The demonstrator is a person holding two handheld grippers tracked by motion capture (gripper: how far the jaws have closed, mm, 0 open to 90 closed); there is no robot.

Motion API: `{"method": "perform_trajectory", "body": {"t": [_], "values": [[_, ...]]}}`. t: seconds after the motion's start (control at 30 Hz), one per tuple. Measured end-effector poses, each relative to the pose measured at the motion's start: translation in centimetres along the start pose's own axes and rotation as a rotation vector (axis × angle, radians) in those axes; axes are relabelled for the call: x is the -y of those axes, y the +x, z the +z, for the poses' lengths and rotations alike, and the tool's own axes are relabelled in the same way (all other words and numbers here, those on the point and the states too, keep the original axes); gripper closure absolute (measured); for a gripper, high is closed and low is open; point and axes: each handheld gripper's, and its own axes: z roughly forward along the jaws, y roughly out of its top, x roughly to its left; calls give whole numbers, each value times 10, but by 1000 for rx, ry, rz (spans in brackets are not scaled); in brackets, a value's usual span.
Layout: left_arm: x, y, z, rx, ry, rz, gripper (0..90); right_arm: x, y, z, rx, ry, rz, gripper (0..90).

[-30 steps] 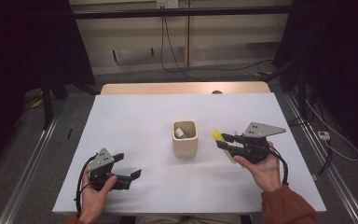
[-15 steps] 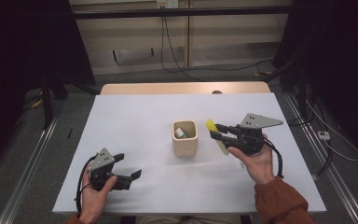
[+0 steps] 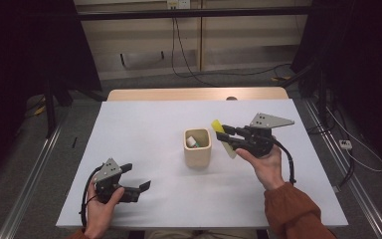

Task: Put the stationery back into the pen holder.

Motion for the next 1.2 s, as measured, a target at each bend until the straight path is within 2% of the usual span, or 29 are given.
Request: {"method": "perform_trajectory", "body": {"t": [0.1, 0.2, 0.33, 0.73, 1.2], "values": [[0, -1, 1, 5, 3, 5, 63, -4, 0, 3, -2, -8, -5, 678], [0, -1, 1, 6, 2, 9, 63, -7, 0, 8, -14, -20, -38, 678], [0, 0, 0, 3, 1, -1, 63, -11, 0, 15, -16, -25, -43, 678], [0, 0, 0, 5, -6, 1, 63, -30, 6, 36, -42, -72, -53, 679], [0, 1, -1, 6, 0, 1, 63, -38, 7, 63, -57, -79, -48, 679]]}}
